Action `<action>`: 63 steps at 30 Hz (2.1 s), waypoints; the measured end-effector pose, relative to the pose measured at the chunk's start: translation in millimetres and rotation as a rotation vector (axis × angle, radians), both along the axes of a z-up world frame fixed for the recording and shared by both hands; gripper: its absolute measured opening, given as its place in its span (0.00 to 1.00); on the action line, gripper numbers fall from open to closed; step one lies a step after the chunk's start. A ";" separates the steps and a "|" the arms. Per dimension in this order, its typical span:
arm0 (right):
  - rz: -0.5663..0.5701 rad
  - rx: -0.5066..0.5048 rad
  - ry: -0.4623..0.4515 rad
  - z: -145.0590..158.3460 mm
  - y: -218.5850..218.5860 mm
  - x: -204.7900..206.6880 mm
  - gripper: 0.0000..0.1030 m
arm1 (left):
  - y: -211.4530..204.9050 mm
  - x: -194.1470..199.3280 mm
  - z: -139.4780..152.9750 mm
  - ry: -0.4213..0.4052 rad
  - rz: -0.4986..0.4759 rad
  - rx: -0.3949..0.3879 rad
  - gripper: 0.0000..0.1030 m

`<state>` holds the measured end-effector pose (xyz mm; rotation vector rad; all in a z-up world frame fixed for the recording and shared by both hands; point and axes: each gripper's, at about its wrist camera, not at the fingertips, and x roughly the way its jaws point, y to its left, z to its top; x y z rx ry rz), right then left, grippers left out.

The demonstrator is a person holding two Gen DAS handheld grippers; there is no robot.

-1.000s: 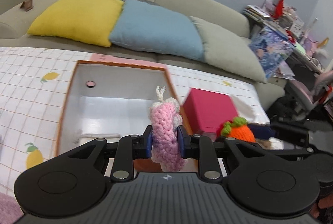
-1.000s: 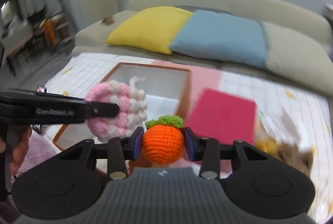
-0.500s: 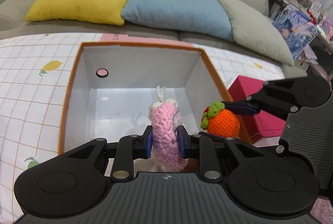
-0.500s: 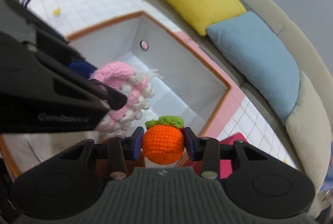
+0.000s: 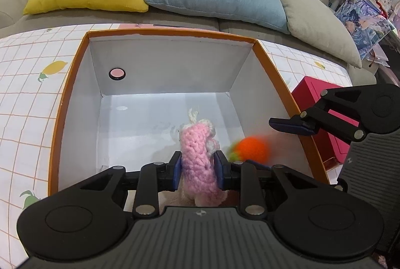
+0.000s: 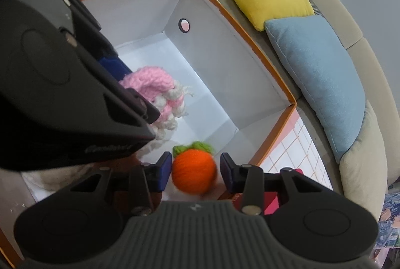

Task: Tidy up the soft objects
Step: 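Lower both items into the box and open both grippers, then move the left gripper toward the brown plush toy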

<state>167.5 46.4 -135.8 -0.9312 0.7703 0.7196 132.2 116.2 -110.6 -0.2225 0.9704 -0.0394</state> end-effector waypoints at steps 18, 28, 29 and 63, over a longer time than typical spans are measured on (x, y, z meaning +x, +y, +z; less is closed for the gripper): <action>-0.085 0.151 -0.040 54.2 -30.0 -30.3 0.57 | -10.5 -33.5 54.5 -0.185 0.017 0.079 0.64; -0.284 0.362 -0.030 95.1 -98.0 -61.9 0.65 | -36.0 -71.3 80.6 -0.294 0.006 0.103 0.64; -0.308 0.386 -0.030 97.7 -106.8 -65.2 0.66 | -38.1 -75.3 82.1 -0.305 0.002 0.098 0.64; -1.105 0.573 0.018 44.5 -328.2 -119.9 0.67 | -193.9 -92.2 58.4 -0.252 -0.363 0.006 0.66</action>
